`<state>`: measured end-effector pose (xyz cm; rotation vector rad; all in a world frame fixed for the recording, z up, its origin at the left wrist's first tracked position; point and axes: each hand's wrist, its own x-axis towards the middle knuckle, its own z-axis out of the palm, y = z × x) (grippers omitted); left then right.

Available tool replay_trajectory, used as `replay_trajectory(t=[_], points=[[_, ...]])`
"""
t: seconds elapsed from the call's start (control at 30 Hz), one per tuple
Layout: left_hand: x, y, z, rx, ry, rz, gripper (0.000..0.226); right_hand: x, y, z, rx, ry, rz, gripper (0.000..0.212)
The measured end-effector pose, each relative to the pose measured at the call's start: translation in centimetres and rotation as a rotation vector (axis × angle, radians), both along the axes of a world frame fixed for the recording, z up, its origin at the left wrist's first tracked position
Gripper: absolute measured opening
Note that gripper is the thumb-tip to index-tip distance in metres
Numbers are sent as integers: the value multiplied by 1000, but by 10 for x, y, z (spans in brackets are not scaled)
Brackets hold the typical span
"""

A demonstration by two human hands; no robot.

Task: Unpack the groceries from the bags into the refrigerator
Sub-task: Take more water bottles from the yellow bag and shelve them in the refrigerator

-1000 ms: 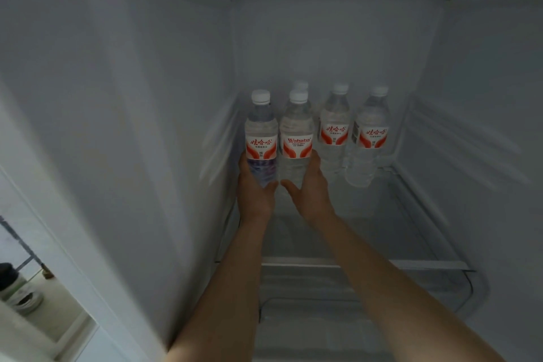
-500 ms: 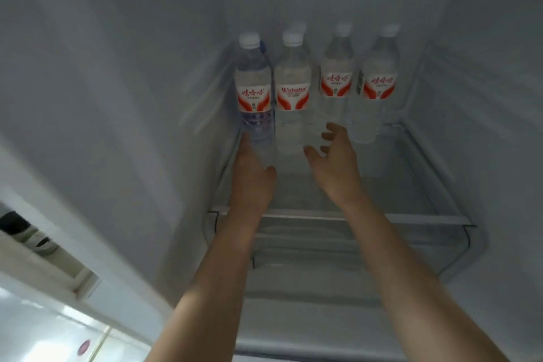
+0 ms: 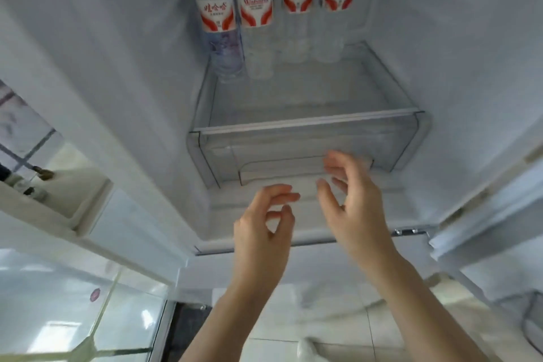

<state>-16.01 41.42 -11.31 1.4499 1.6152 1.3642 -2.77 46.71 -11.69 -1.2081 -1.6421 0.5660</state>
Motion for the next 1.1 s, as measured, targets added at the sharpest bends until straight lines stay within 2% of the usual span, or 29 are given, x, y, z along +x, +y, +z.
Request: replay_trajectory(t=[0.13, 0.33, 0.57, 0.67, 0.77, 0.93, 1.1], points=[[-9, -59, -30, 4, 115, -112, 33, 11, -77, -29, -86, -52, -103, 36], [-26, -155, -72, -59, 238, -299, 36, 10, -207, -72, -272, -23, -254, 34], [-7, -250, -97, -194, 364, -561, 26, 27, -349, -95, -440, -65, -414, 33], [18, -281, -101, -106, 583, -722, 23, 46, -404, -105, -511, -56, -517, 36], [51, -309, -104, -54, 686, -862, 23, 72, -460, -115, -569, -2, -614, 35], [127, -356, -113, -96, 714, -965, 23, 129, -549, -117, -625, 6, -717, 34], [235, -430, -120, -128, 611, -1090, 22, 208, -642, -118, -693, 13, -825, 34]])
